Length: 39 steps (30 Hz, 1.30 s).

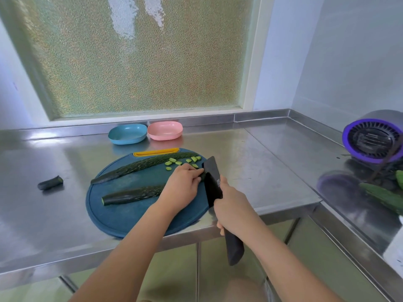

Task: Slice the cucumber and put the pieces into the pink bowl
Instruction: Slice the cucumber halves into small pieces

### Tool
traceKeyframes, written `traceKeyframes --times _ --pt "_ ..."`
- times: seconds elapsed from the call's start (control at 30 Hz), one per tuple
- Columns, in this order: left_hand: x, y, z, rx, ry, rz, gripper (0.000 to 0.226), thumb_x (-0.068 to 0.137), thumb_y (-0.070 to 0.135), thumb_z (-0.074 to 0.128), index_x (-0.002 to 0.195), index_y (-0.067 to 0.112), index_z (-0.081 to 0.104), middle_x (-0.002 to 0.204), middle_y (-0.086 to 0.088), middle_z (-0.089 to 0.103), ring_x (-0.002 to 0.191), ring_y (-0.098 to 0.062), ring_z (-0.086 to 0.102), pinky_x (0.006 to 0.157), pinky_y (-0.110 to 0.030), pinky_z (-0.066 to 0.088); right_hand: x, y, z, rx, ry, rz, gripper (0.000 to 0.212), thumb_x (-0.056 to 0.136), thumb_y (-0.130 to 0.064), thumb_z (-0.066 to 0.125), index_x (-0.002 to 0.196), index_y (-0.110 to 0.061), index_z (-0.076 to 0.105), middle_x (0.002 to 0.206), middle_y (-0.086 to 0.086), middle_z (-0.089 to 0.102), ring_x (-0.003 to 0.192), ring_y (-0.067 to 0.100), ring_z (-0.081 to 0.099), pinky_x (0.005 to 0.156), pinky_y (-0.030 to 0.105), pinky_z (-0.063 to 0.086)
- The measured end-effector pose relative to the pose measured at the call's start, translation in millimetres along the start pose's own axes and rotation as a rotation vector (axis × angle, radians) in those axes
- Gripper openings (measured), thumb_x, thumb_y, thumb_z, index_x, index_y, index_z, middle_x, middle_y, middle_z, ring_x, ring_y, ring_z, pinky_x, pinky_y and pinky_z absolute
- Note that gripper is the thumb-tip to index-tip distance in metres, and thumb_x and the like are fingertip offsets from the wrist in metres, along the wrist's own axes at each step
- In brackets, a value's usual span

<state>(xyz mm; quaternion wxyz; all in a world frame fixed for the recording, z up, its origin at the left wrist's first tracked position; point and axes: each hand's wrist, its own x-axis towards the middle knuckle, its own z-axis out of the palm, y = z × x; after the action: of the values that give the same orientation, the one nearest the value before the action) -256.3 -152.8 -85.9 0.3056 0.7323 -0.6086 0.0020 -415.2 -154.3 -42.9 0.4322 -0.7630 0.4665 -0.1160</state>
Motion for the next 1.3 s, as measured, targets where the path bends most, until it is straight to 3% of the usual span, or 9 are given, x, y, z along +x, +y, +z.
traceKeyframes --times 0.07,0.17,0.27,0.33,0.6,0.87,1.03,1.2,1.3 --pt "0 1 -1 -0.003 -0.002 -0.007 0.036 0.096 0.015 0.047 0.131 0.014 0.054 0.118 -0.005 0.055 0.112 -0.02 0.045 0.092 -0.021 0.034 -1 2 -2 0.028 -0.009 0.006 0.078 0.09 -0.001 0.031 0.153 -0.033 -0.001 0.111 0.016 0.058 0.038 0.016 0.053 0.045 0.025 0.051" --pt "-1 2 -3 0.006 -0.008 0.004 0.036 0.096 0.016 0.047 0.132 0.015 0.054 0.117 -0.004 0.055 0.112 -0.02 0.045 0.091 -0.021 0.034 -2 3 -5 0.081 -0.011 -0.011 0.077 0.09 0.0 0.033 0.153 -0.033 0.002 0.086 0.011 0.058 0.034 0.012 0.05 0.04 0.02 0.044" --pt "-1 2 -4 0.012 -0.015 0.017 0.037 0.096 0.015 0.046 0.133 0.018 0.053 0.114 -0.003 0.056 0.108 -0.02 0.045 0.088 -0.02 0.033 -3 3 -8 0.126 -0.007 -0.026 0.077 0.088 0.002 0.033 0.153 -0.033 0.011 0.091 0.007 0.05 0.033 0.011 0.049 0.04 0.022 0.044" --pt "-1 2 -5 0.024 -0.019 0.023 0.039 0.096 0.015 0.046 0.135 0.02 0.05 0.113 -0.003 0.056 0.106 -0.021 0.045 0.088 -0.024 0.034 -3 4 -11 0.138 0.003 -0.031 0.076 0.088 0.002 0.033 0.152 -0.033 0.015 0.082 0.004 0.049 0.034 0.011 0.049 0.041 0.023 0.044" --pt "-1 1 -4 0.047 -0.028 0.042 0.04 0.096 0.015 0.046 0.135 0.022 0.05 0.116 0.0 0.056 0.103 -0.021 0.044 0.087 -0.024 0.033 -8 3 -15 0.151 0.0 -0.043 0.077 0.088 0.001 0.034 0.153 -0.033 0.011 0.073 0.004 0.052 0.036 0.014 0.05 0.044 0.025 0.047" --pt "-1 1 -5 0.046 -0.036 0.042 0.039 0.096 0.015 0.046 0.134 0.021 0.051 0.112 0.0 0.056 0.103 -0.02 0.044 0.083 -0.02 0.03 -14 -3 -13 0.057 -0.029 -0.034 0.078 0.089 -0.001 0.033 0.153 -0.033 0.003 0.074 0.009 0.059 0.035 0.013 0.051 0.048 0.022 0.05" --pt "0 1 -4 0.067 -0.046 0.044 0.038 0.097 0.016 0.046 0.134 0.021 0.051 0.105 -0.001 0.054 0.101 -0.021 0.043 0.078 -0.02 0.027 -14 -10 -16 0.037 -0.045 -0.025 0.074 0.087 -0.001 0.032 0.151 -0.031 0.009 0.072 0.013 0.06 0.036 0.016 0.051 0.047 0.024 0.049" --pt "0 1 -4 0.057 -0.054 0.031 0.038 0.096 0.016 0.046 0.134 0.018 0.052 0.101 -0.002 0.051 0.103 -0.021 0.043 0.078 -0.019 0.027 -10 -12 -7 -0.01 -0.035 -0.011 0.074 0.088 0.0 0.031 0.153 -0.024 0.005 0.094 0.015 0.062 0.045 0.017 0.053 0.057 0.032 0.055" --pt "-2 2 -5 0.028 -0.035 0.028 0.037 0.095 0.015 0.048 0.132 0.017 0.053 0.096 0.002 0.043 0.102 -0.02 0.043 0.077 -0.017 0.027 -6 -9 3 -0.042 0.008 -0.024 0.078 0.088 0.001 0.031 0.153 -0.026 -0.001 0.107 0.011 0.053 0.057 0.022 0.056 0.066 0.039 0.058"
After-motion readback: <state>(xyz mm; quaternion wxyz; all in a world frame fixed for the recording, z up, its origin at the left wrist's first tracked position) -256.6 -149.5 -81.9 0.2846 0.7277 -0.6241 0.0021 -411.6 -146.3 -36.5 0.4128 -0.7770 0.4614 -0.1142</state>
